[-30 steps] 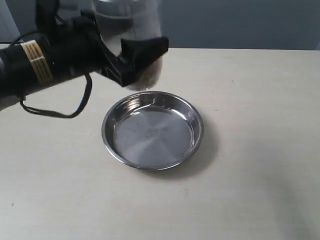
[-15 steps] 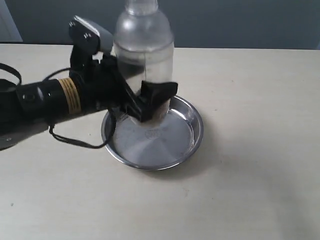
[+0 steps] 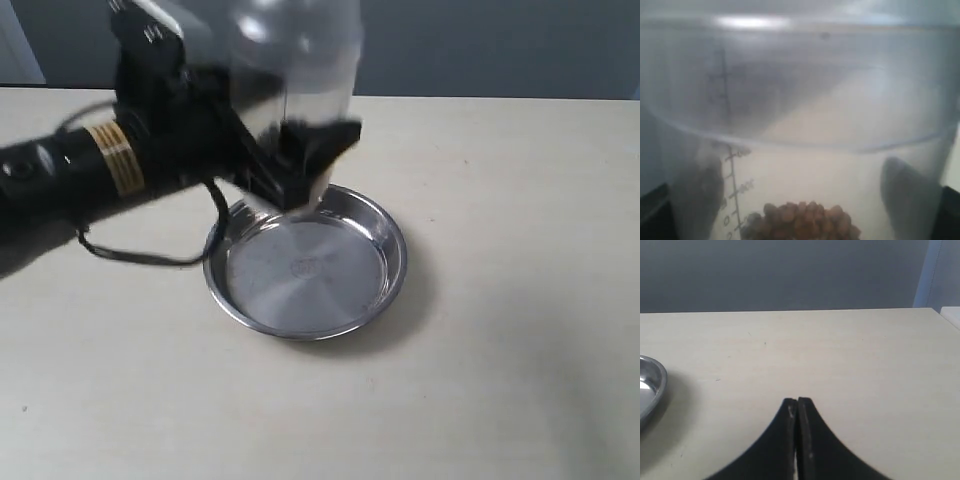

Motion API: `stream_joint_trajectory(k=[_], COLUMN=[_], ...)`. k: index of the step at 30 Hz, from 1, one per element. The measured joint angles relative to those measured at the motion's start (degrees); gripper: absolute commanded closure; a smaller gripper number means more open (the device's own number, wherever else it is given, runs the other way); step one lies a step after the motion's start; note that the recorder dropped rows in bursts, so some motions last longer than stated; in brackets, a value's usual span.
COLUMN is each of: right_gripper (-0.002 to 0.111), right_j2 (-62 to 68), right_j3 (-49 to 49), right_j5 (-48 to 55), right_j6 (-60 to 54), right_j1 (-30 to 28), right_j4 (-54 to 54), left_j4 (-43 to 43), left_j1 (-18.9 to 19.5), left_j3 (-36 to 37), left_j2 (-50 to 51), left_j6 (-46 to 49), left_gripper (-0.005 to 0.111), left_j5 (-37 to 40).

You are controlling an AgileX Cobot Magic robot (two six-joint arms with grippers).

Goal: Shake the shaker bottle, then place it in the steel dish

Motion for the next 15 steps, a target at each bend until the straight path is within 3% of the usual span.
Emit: stream_joint_trajectory(k=[3, 7, 11, 15], right_gripper=[0.109, 0.109, 0.109, 0.109], right_j2=[0.00, 0.00, 0.00, 0.00], right_j3=[0.00, 0.00, 0.00, 0.00], right_j5=[0.00, 0.00, 0.00, 0.00], right_j6=[0.00, 0.00, 0.00, 0.00], right_j1=[0.00, 0.00, 0.00, 0.00], right_j4=[0.00, 0.00, 0.00, 0.00], left_j4=[-2.72, 0.11, -1.14, -0.76], left_j1=[0.00, -0.09, -0.09, -0.09], left_j3=[0.79, 2.54, 1.38, 3.13], left_j2=[1.46, 3.70, -1.03, 3.91], left_j6=[0.39, -0.22, 0.41, -1.90], left_gripper=[0.107, 0.107, 0.107, 0.107], left_j5=[-2.45, 3.30, 2.32, 5.02])
